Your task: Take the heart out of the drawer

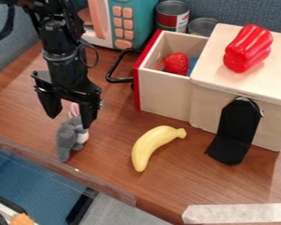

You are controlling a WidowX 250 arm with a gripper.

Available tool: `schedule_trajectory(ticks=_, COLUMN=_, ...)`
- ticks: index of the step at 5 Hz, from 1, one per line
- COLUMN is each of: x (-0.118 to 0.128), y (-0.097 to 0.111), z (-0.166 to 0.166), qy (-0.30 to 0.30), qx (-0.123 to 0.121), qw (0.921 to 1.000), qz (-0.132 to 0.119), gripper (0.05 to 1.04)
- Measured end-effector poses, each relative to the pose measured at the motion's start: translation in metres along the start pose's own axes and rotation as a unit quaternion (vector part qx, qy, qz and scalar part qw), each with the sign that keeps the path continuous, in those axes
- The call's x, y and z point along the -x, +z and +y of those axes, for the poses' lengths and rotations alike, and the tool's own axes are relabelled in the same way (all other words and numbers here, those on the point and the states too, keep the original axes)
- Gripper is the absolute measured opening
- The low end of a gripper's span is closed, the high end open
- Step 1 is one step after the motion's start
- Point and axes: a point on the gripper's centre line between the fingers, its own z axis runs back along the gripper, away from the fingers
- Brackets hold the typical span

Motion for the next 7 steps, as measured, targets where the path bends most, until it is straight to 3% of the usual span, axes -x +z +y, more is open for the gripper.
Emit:
schedule_trajectory(ticks=1, x=0.002, y=-0.005, z=-0.001, qy=0.001, qx=0.003, qw=0.9999, qz=0.012, gripper=0.999)
schedule_trajectory(ticks=2, x=0.000, y=-0.004, z=-0.012, qy=-0.018, qx=0.008, qw=0.9998, qz=0.008, gripper=0.999)
schedule_trajectory(ticks=3, x=-0.012, y=0.017, z=-0.033, qy=-0.030, qx=0.023, qw=0.9992, qz=-0.015, gripper=0.999)
schedule_trajectory(ticks=5, x=-0.064, y=0.058, z=-0.085, qy=-0.029, qx=0.082, qw=0.9938, qz=-0.069, gripper=0.999)
schedule_trajectory(ticks=6, x=-0.093, y=0.063, z=-0.107, qy=-0.020, qx=0.108, qw=0.9907, qz=-0.081, gripper=0.999)
schedule_trajectory(ticks=7, x=-0.117, y=0.055, z=-0.118, qy=-0.015, qx=0.111, qw=0.9906, qz=-0.079, gripper=0.999)
